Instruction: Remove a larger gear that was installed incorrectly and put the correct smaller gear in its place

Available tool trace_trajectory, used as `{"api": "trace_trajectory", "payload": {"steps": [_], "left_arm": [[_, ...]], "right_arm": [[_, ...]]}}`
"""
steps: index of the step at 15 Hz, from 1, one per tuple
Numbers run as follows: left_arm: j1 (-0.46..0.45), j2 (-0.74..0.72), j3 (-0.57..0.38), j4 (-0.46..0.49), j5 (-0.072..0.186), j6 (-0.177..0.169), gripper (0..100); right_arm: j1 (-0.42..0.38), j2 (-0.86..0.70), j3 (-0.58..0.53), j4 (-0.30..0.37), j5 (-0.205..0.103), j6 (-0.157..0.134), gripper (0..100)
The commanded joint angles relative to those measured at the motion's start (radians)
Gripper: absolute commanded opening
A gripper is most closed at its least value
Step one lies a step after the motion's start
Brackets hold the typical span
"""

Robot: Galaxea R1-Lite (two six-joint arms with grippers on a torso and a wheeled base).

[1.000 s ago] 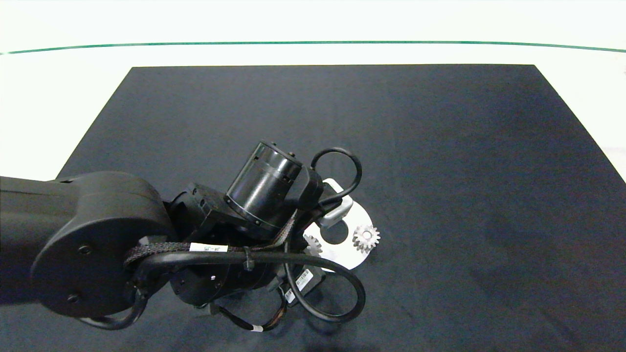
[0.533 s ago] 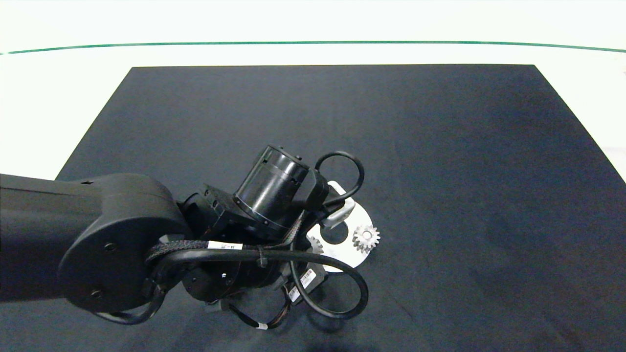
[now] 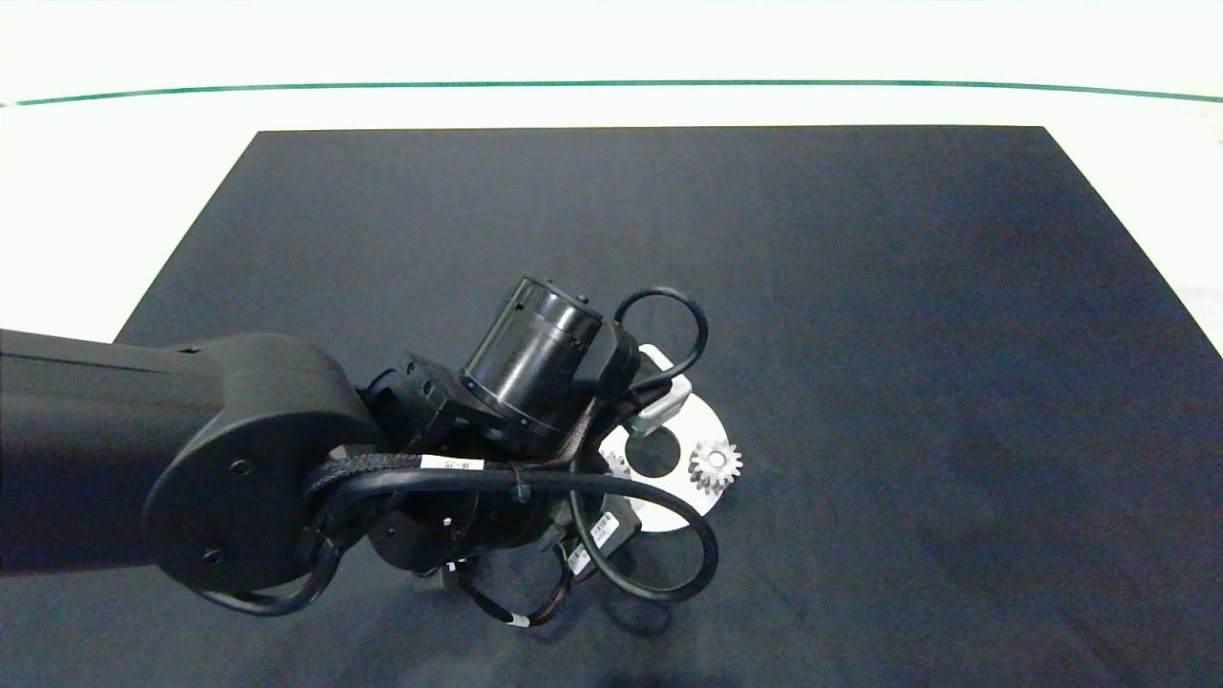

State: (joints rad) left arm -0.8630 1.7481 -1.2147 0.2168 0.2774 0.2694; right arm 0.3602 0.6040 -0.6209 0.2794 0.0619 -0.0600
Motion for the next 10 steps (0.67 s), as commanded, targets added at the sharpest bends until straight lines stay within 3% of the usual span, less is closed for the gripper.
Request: {"api": "trace_trajectory", "payload": {"steps": [1, 10], "left_arm": [[0.018, -0.004, 0.001, 0.001, 0.003, 0.008, 10], [0.012, -0.001, 0.007, 0.003, 0.009, 0.007, 10]], "right_arm": [[0.000, -0.004, 0.006, 0.001, 0.001, 0.000, 100], [0.000, -0.013, 0.009, 0.001, 0.001, 0.000, 100]]}}
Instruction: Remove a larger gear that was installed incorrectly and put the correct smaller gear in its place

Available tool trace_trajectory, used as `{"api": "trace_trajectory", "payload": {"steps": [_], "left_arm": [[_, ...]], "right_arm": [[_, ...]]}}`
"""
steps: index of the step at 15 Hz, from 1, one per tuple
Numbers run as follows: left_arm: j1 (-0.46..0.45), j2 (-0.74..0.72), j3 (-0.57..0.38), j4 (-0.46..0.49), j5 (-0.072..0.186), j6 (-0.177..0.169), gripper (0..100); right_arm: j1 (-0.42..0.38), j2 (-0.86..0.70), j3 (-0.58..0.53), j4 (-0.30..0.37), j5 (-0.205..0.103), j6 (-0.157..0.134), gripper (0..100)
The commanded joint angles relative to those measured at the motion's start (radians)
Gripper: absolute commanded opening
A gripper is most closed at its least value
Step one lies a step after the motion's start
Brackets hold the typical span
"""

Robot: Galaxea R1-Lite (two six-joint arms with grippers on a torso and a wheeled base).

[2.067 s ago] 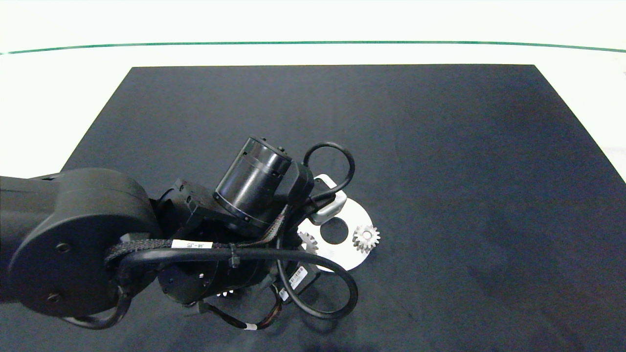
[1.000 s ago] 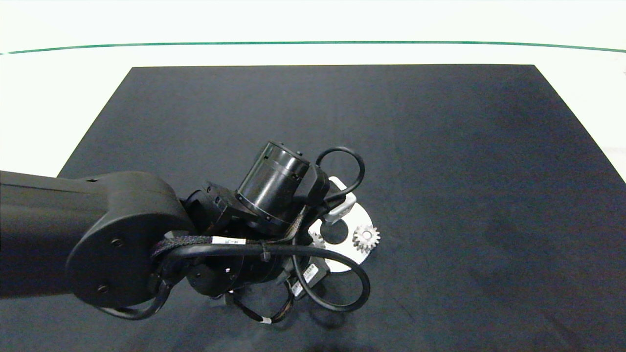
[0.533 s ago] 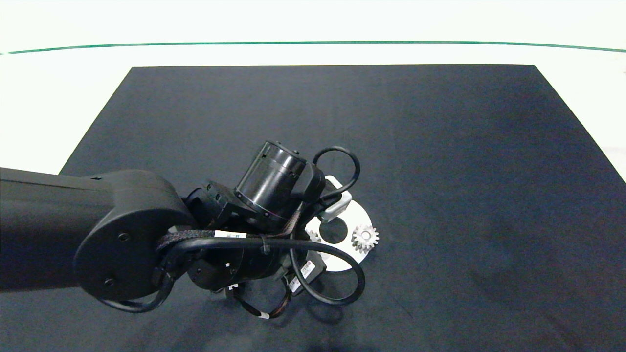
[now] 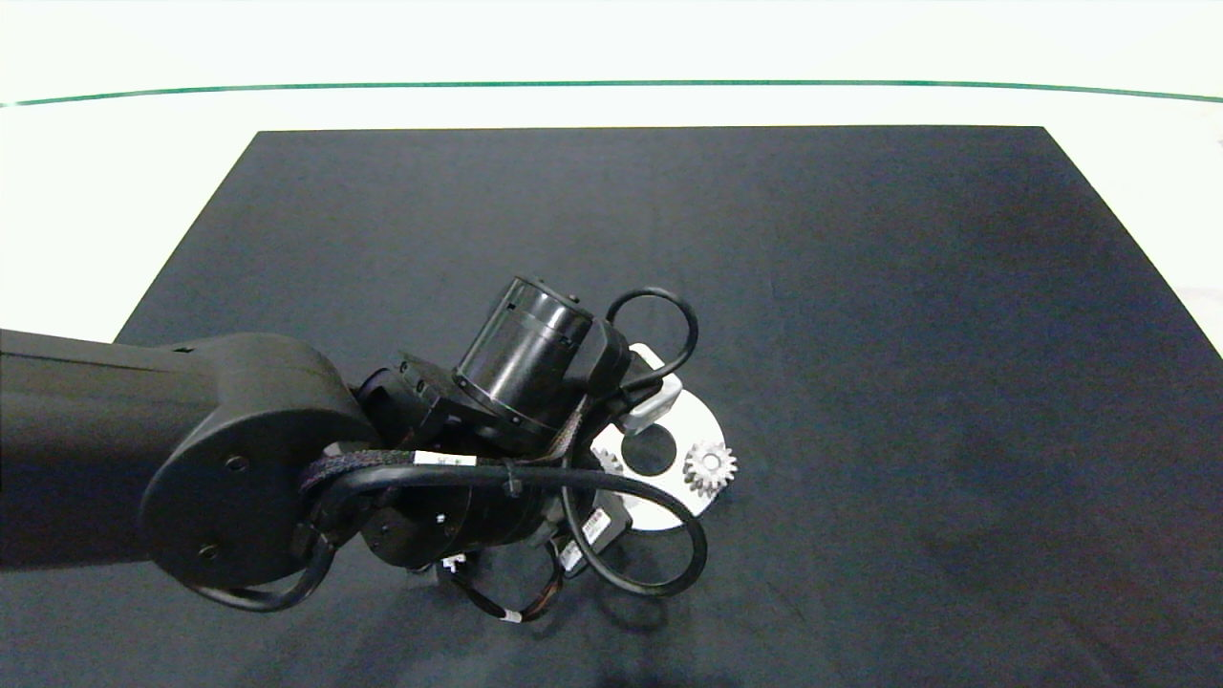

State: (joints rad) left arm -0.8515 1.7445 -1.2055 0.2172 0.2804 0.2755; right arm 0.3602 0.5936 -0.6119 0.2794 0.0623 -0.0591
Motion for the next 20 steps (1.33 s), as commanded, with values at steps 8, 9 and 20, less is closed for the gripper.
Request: {"api": "trace_trajectory", "payload": {"steps": [8, 9, 20], "left_arm": [[0.000, -0.014, -0.005, 0.005, 0.008, -0.002, 100], [0.003, -0.028, -0.003, 0.007, 0.009, -0.004, 100], [0.230, -0.430, 0.066, 0.237, 0.028, -0.029, 100]], "right_arm": [[-0.001, -0.008, 0.000, 0.001, -0.001, -0.001, 100], [-0.001, -0.009, 0.000, 0.003, -0.003, -0.001, 100], [-0.138, -0.048, -0.008, 0.004, -0.105, -0.004, 100]]}}
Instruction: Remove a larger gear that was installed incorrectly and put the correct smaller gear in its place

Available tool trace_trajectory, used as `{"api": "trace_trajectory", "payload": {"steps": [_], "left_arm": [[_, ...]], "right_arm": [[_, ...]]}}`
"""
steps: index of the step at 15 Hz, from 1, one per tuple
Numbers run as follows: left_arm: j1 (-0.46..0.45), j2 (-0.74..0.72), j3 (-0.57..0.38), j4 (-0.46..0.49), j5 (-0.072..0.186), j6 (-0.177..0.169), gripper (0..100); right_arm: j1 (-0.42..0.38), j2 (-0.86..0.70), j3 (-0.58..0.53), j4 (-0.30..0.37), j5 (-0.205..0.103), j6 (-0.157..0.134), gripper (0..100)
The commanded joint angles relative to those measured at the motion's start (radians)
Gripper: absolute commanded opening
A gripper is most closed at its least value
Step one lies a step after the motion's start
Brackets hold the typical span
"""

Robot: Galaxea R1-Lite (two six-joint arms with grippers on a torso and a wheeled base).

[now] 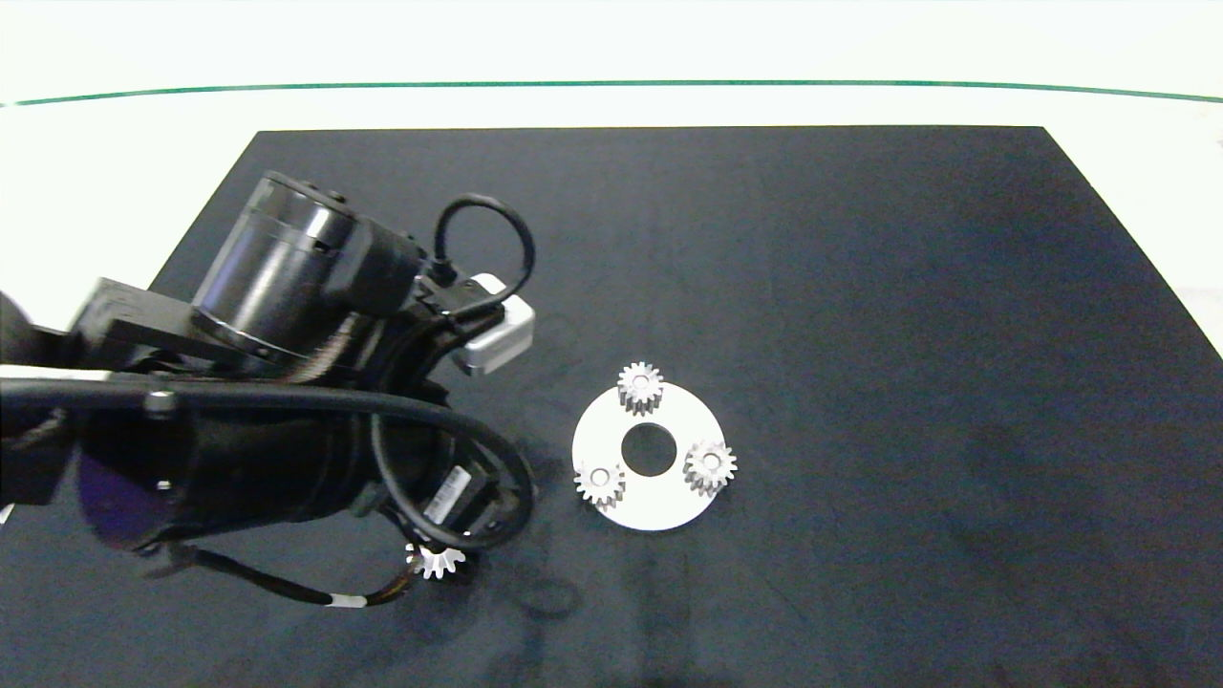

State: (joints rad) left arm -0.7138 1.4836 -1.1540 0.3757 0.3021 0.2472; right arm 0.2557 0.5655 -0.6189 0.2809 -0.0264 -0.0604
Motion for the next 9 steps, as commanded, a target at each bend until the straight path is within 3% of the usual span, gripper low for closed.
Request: {"api": "trace_trajectory", "payload": {"steps": [1, 6, 9], "left_arm": [[0.145, -0.220, 0.031, 0.104, 0.006, 0.000, 100], [0.459, -0.513, 0.174, 0.111, 0.006, 0.004, 100], [0.642, -0.678, 0.181, 0.112, 0.003, -0.022, 100]], "right_arm": [[-0.052, -0.027, 0.001, 0.003, -0.035, -0.002, 100], [-0.168, -0.087, 0.027, 0.008, -0.144, -0.002, 100], [-0.207, -0.219, 0.045, 0.061, -0.172, -0.018, 100]]}}
